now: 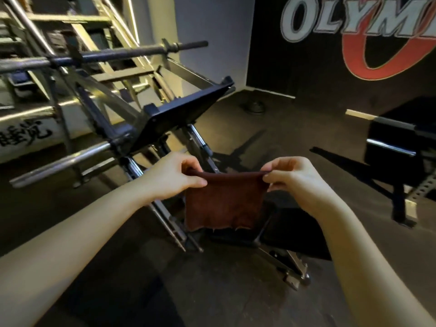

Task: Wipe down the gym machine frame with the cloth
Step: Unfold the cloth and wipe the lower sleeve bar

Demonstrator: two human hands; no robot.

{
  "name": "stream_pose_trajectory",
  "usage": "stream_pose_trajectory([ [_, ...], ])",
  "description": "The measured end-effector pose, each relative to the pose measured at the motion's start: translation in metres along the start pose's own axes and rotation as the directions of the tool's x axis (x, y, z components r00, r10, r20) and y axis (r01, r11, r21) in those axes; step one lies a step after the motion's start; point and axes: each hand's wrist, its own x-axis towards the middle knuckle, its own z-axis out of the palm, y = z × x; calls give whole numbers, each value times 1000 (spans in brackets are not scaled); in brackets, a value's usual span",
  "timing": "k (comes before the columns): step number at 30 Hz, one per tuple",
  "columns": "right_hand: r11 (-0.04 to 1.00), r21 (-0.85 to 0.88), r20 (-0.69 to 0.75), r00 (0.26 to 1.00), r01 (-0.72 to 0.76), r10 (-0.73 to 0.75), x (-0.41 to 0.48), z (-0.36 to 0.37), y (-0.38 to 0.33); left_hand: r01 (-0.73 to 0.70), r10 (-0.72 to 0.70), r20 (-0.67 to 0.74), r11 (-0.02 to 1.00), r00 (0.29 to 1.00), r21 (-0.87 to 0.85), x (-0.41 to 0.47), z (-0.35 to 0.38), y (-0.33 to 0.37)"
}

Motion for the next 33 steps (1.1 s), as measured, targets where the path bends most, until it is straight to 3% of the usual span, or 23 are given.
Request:
stream_pose_trajectory([
  [4,953,-288,131,990,91,-55,37,72,-16,39,-34,60,996,998,-83,-16,-63,-54],
  [6,936,-327,228,972,130,-56,53,97,-24,57,-42,96,986,994,-159,-25,-89,-80],
  [10,988,-116,441,897,101,-40,91,133,-24,88,-61,92,941,994,-327,-31,-121,-130],
  [14,979,137,579,814,-152,45,141,182,4,176,-220,-87,916,972,-360,-15,-124,-182],
  [16,961,184,554,830,-206,72,171,204,19,208,-279,-128,893,952,-399,-4,-129,-206],
  [21,979,-38,476,858,-198,192,249,248,50,333,-444,-168,829,880,-449,27,-140,-263],
  [26,974,-147,284,935,-175,211,314,299,67,416,-593,-335,778,732,-470,75,-135,-298],
  [30,962,-114,337,901,-248,273,351,340,70,424,-646,-454,755,613,-501,108,-122,-314],
  [33,940,-37,423,847,-339,322,370,361,68,368,-588,-487,798,645,-477,122,-118,-316],
])
